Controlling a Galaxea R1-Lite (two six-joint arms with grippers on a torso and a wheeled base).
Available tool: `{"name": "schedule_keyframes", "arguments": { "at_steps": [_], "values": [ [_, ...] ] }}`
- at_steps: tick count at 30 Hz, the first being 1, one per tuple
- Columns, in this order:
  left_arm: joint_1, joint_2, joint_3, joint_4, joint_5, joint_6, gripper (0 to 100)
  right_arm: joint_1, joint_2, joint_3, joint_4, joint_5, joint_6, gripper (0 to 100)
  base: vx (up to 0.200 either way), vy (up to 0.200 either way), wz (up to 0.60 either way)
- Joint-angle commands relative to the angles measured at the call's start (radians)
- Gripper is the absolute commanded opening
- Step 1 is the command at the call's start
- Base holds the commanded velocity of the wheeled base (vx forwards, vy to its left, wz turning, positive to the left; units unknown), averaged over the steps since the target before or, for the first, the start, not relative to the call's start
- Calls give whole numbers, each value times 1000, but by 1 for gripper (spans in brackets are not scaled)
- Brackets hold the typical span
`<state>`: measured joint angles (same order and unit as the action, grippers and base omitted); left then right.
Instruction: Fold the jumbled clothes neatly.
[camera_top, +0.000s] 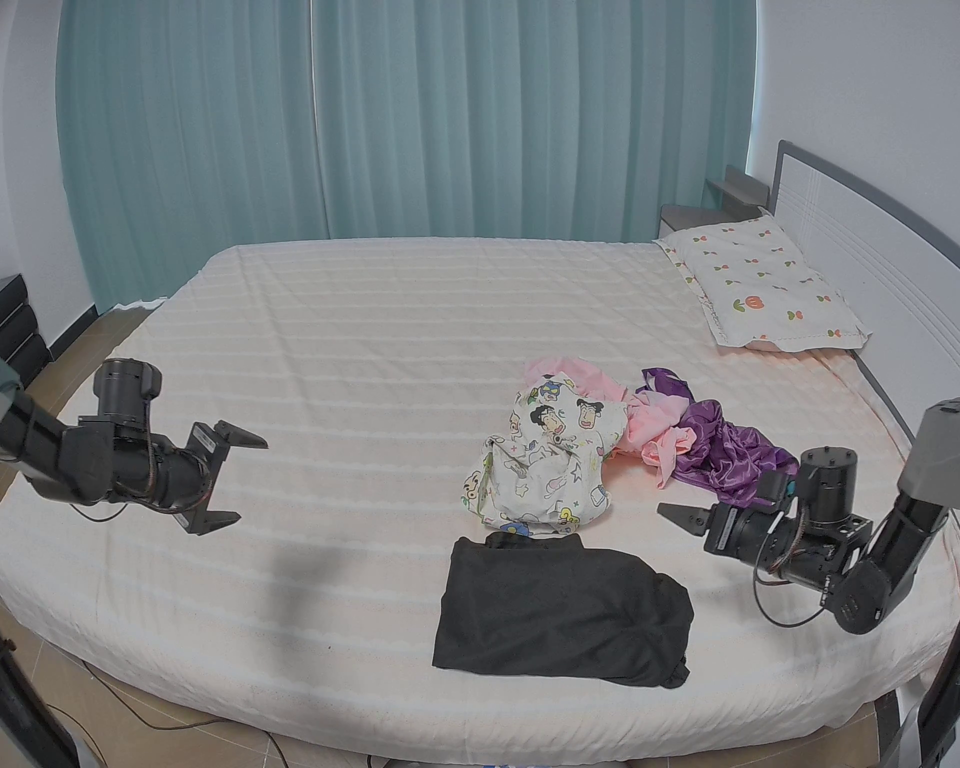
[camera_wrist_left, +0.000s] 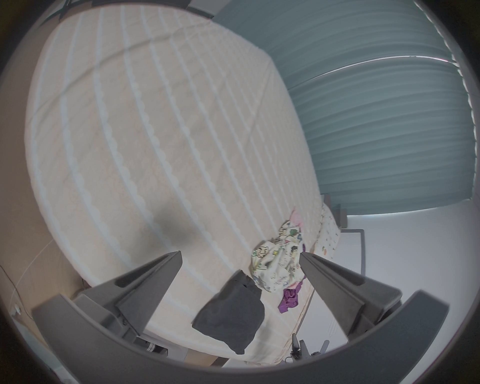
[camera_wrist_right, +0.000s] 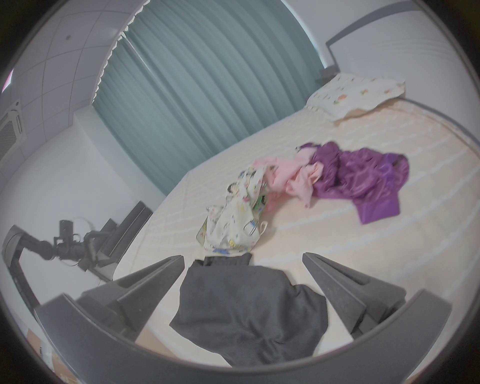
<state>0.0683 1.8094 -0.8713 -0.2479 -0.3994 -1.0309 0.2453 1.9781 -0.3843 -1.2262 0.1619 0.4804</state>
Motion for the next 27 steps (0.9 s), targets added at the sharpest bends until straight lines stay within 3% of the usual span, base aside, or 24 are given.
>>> {"name": "schedule_keyframes", "arguments": {
  "at_steps": [1,4,5,9,11,12,13,15,19,23,25,27],
  "values": [
    [-4,-472,216,-1,56,52,100,-61,-413,176,7,-71,-25,100,0,0,0],
    [-4,-579,268,-1,97,81,100,-61,-501,216,8,-91,-49,100,0,0,0],
    [-4,-693,316,-1,128,106,100,-63,-582,275,7,-122,-80,100,0,0,0],
    [-4,-914,399,4,151,147,100,-86,-768,384,22,-142,-181,100,0,0,0],
    [-4,-950,413,6,154,161,100,-87,-808,384,48,-147,-187,100,0,0,0],
    [-4,-1049,466,7,178,226,100,-118,-938,384,175,-173,-204,100,0,0,0],
    [-4,-1049,466,7,178,226,100,-118,-938,384,175,-173,-204,100,0,0,0],
    [-2,-1157,569,1,218,379,100,-162,-1177,384,435,-160,-220,100,0,0,0],
    [1,-1257,640,-1,235,445,100,-169,-1473,384,771,-150,-244,100,0,0,0],
    [5,-1358,666,2,280,472,100,-190,-1699,384,990,-156,-310,100,0,0,0],
    [5,-1446,695,10,333,552,100,-202,-1908,380,1168,-153,-350,100,0,0,0],
    [8,-1509,749,6,376,621,100,-239,-1978,360,1242,-139,-361,100,0,0,0]
  ]
}}
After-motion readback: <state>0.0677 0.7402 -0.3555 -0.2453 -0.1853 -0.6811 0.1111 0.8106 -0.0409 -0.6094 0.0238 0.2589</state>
